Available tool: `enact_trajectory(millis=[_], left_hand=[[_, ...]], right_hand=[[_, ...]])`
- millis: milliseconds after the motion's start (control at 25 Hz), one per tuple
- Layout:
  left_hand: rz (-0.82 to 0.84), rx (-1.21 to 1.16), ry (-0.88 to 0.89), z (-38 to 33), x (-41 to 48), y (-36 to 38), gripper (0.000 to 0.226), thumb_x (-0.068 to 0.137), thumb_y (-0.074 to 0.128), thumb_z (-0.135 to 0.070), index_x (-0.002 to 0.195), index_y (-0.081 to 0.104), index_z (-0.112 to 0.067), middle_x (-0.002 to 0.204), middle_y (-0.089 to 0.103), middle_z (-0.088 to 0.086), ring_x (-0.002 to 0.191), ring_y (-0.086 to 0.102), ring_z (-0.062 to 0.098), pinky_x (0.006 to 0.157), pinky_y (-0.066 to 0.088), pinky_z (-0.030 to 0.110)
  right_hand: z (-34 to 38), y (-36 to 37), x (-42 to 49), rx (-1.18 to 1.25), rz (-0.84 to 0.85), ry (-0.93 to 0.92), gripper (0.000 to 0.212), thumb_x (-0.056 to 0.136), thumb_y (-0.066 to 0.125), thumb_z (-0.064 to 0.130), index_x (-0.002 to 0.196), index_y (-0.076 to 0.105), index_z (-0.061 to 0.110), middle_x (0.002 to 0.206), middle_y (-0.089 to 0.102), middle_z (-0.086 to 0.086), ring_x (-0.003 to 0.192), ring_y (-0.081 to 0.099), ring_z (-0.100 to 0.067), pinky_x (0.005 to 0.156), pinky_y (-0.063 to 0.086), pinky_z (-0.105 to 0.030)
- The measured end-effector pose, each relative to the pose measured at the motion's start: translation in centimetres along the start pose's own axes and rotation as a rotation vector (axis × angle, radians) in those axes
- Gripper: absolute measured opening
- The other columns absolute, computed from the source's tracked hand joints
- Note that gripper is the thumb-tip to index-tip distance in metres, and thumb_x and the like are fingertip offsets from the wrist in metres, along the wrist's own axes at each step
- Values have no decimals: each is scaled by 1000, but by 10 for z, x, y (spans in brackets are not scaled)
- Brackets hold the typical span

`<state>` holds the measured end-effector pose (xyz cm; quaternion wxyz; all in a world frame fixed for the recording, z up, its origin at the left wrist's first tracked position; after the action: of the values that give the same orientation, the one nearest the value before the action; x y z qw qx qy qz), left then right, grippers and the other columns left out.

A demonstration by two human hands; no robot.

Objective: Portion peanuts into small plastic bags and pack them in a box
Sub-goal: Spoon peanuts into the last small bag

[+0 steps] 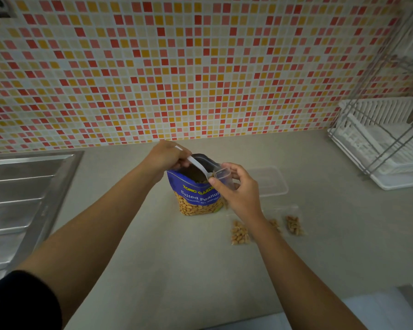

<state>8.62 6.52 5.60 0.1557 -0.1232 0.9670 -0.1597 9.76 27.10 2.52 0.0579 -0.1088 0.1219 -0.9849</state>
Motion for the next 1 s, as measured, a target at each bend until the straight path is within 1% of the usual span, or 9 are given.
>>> enact_trajectory(millis=[80,200,320,400,560,680,760,800,1000], left_hand=[[-14,-51,-22,4,-1,-8,14,89,54,-7,90,67,-4,69,65,9,54,58,8,48,46,12],[-39,-132,-44,8,-4,-16,15,92,52,-8,85,66,-9,71,66,6,48,60,4,46,46,9],[-82,-200,-69,16,-5,-29,17,93,51,-10,82,63,-11,76,65,5,60,58,8,51,44,11],[-112,-233,-96,25,-5,-37,16,93,51,-10,83,63,-11,77,64,6,63,56,9,54,42,13],[-129,-325,-104,40,-5,-44,15,94,50,-11,83,60,-11,75,60,5,64,55,8,54,40,14],[-128,-383,-88,44,-5,-46,13,95,49,-12,86,59,-11,74,59,4,65,54,9,55,40,15],[-127,-406,-92,44,-5,-49,11,94,50,-13,89,59,-10,74,59,4,64,55,8,52,42,13],[-126,-417,-91,43,-4,-51,10,94,51,-13,91,59,-9,75,59,4,64,56,8,50,42,12],[-145,-472,-66,24,-4,-63,7,93,53,-12,89,59,-10,74,59,3,60,57,6,46,43,11]], right_hand=[[0,1,-1,5,11,-3,40,73,78,29,108,59,23,96,61,24,89,55,16,67,46,-6],[-1,2,-3,13,10,-1,46,72,78,31,113,59,21,101,64,18,92,57,12,67,47,-7],[1,2,-6,-7,-23,-26,46,71,78,32,112,59,20,101,63,16,91,58,9,67,46,-6],[5,2,-7,-63,-70,-70,48,70,79,35,111,59,19,102,60,14,91,57,6,69,46,-7],[11,7,-5,-104,-113,-106,51,67,80,38,109,60,16,105,60,7,92,58,-3,74,50,-19],[17,11,-2,-150,-119,-114,53,67,81,37,110,60,14,103,58,7,89,59,-7,72,46,-12],[19,13,-1,-177,-112,-107,54,67,80,38,111,60,14,103,57,9,88,58,-5,69,41,-5],[20,13,0,-184,-107,-102,54,67,80,38,111,60,14,103,57,8,88,58,-5,68,40,-4],[20,15,2,-209,-77,-77,56,69,77,43,114,58,15,105,56,9,89,56,-1,66,42,-7]])
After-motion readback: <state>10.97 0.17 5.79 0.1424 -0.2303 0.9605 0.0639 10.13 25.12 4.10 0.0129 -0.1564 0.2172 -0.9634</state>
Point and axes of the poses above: each hand's wrist, its own x-axis towards the middle knuckle, its own y-axis out of the palm, z = x × y, the point moved 8 cm from there along x, towards the middle knuckle
